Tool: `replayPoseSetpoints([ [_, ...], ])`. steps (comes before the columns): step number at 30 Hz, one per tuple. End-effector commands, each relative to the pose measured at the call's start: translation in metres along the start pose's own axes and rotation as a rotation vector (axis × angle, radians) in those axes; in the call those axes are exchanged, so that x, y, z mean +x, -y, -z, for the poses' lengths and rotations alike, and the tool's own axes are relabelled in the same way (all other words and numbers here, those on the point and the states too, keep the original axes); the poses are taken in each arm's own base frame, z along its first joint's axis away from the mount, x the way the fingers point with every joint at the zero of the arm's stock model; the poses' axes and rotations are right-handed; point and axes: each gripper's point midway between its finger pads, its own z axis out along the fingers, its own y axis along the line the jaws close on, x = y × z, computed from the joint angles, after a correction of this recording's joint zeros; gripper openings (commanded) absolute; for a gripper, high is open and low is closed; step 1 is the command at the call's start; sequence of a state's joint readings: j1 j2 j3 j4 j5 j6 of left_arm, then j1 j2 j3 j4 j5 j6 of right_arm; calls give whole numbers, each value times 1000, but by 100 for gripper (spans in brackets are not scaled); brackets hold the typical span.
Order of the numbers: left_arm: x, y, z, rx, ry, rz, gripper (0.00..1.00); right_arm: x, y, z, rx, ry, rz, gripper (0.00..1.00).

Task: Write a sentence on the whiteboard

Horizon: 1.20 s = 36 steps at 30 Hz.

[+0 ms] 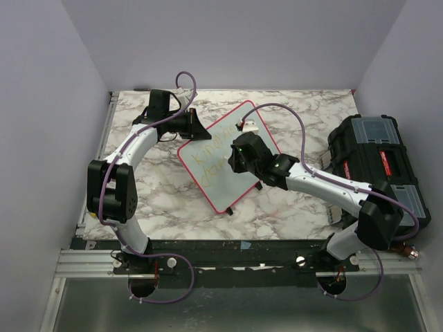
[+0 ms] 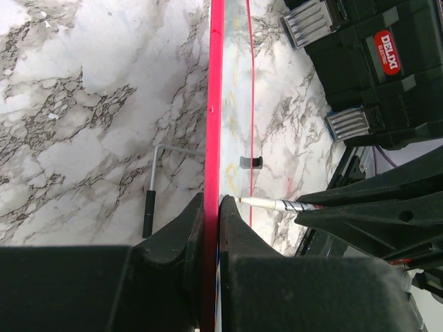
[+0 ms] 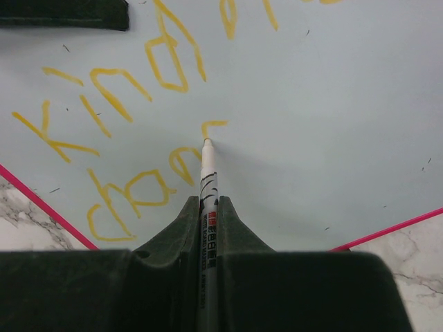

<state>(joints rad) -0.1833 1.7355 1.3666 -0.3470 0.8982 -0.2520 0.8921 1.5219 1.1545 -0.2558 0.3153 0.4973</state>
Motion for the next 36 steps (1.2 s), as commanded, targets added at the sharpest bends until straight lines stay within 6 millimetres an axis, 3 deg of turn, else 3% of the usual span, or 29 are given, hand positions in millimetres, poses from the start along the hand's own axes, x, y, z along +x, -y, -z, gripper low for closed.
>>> replayPoseSetpoints([
  [1, 14, -12, -4, -65, -35, -67, 0, 23, 11, 0, 27, -64, 15, 1],
  [11, 14, -13, -4, -69, -36, -66, 0, 14, 22, 1, 102, -43, 21, 1],
  [36, 14, -13, -4, -67, -35, -67, 0, -14, 7, -12, 98, 3, 52, 1],
])
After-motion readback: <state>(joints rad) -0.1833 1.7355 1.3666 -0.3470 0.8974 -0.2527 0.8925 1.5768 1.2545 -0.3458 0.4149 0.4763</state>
